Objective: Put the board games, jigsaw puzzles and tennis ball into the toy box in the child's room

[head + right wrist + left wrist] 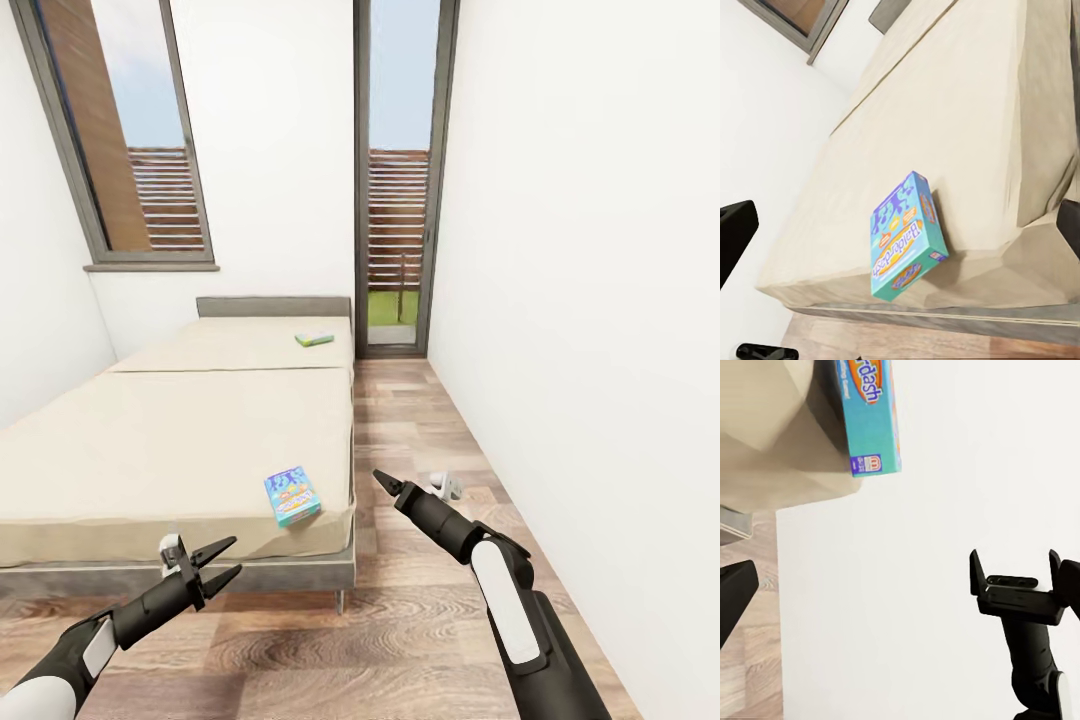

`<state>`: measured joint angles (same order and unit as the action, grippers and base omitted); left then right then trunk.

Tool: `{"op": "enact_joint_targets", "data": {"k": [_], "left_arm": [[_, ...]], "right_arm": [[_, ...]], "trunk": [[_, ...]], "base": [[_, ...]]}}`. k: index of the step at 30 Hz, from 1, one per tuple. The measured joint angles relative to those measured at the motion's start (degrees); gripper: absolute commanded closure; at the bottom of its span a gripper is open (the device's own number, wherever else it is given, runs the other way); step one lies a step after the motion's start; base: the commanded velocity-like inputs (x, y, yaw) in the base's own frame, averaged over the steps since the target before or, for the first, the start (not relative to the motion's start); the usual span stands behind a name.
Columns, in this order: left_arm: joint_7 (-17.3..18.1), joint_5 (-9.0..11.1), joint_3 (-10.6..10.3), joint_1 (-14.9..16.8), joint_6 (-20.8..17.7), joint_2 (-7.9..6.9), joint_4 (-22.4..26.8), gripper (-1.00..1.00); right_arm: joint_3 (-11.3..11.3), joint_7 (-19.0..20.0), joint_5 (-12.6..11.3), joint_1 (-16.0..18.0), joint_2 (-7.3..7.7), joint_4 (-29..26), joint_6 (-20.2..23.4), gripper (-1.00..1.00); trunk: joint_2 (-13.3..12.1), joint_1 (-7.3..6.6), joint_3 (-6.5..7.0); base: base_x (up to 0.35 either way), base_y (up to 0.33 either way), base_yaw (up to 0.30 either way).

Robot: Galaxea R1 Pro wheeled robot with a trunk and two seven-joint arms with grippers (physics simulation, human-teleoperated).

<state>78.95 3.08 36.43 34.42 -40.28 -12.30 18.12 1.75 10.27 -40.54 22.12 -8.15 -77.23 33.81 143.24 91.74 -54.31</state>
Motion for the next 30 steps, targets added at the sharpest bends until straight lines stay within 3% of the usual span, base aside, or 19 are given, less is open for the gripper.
{"op": "enact_joint_targets", "data": {"k": [15,30], "left_arm": [[0.0,0.0,0.0,0.0,0.3,0.00,0.0,-1.00],[-0.1,-0.1,-0.1,0.0,0.3,0.00,0.1,-1.00]], "right_arm": [[0.0,0.0,0.0,0.0,0.00,0.0,0.0,-1.00],[0.0,0.0,0.0,0.0,0.00,0.0,0.0,-1.00]], "trunk": [[0.0,0.00,-0.01],[0.0,0.00,-0.01]], "base": [[0.000,-0.005,0.000],[0.000,-0.114,0.000]]}}
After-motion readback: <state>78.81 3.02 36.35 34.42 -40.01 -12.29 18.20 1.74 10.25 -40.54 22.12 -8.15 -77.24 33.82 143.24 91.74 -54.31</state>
